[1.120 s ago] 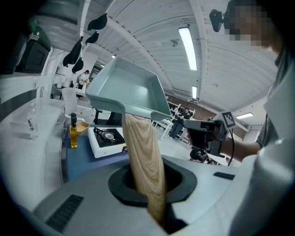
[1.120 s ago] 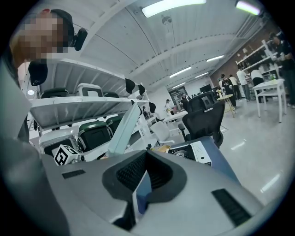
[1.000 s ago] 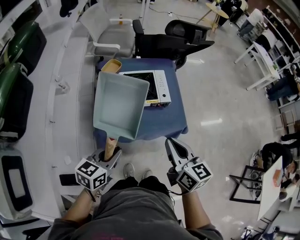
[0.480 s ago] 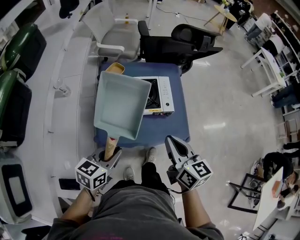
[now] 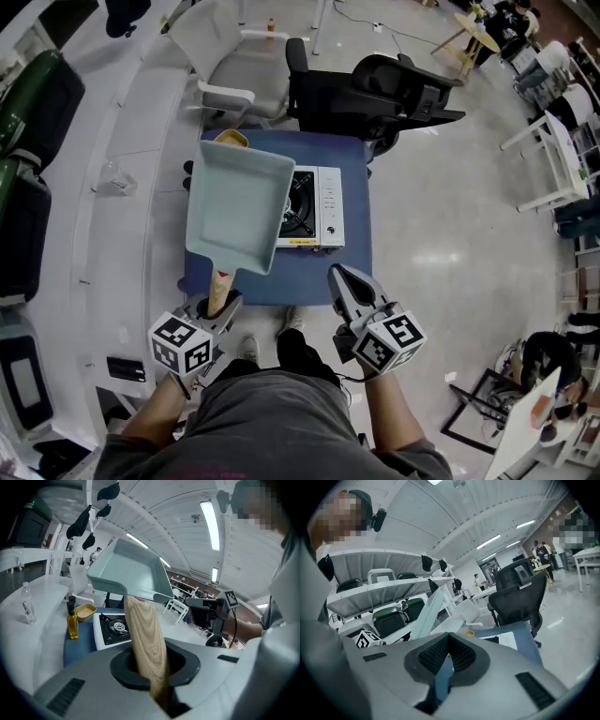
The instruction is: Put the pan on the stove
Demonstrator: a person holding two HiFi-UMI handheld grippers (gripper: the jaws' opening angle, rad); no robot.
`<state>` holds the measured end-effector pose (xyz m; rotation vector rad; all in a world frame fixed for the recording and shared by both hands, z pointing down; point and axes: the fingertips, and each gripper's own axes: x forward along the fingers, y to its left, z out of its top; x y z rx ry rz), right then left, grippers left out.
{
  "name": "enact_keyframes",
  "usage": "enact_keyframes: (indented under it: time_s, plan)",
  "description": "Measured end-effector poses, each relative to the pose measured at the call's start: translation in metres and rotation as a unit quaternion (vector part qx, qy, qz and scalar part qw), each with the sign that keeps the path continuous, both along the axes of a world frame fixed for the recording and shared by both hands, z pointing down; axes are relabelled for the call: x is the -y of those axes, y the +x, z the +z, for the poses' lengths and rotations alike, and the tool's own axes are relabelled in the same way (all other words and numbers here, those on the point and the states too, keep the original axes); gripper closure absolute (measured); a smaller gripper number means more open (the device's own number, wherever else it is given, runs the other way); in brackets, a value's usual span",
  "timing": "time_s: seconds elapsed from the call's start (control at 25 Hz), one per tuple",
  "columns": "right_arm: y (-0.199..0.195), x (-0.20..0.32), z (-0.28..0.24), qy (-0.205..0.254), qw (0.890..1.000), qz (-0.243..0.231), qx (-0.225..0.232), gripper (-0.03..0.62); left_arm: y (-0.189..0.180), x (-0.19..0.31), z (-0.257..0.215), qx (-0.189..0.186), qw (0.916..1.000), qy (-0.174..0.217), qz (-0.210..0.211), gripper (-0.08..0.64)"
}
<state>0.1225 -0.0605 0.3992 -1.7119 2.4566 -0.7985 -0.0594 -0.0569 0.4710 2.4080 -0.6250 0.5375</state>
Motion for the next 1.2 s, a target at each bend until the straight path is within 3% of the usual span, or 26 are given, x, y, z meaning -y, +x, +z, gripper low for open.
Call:
enact_keyframes:
  time_s: [0.68, 1.2]
  plan:
    - [0.086, 0.089, 0.026, -0.014, 0.997, -0.069, 0.018, 0.589, 0.08, 0.051, 0.033, 0.038, 0.9948, -0.045, -0.082, 0.528]
    - [0.101, 0.12, 0.057, -0.036, 0.997, -0.07, 0.017, 0.589, 0.102, 0.075, 0.076, 0.059, 0.9905, -0.089, -0.088, 0.528]
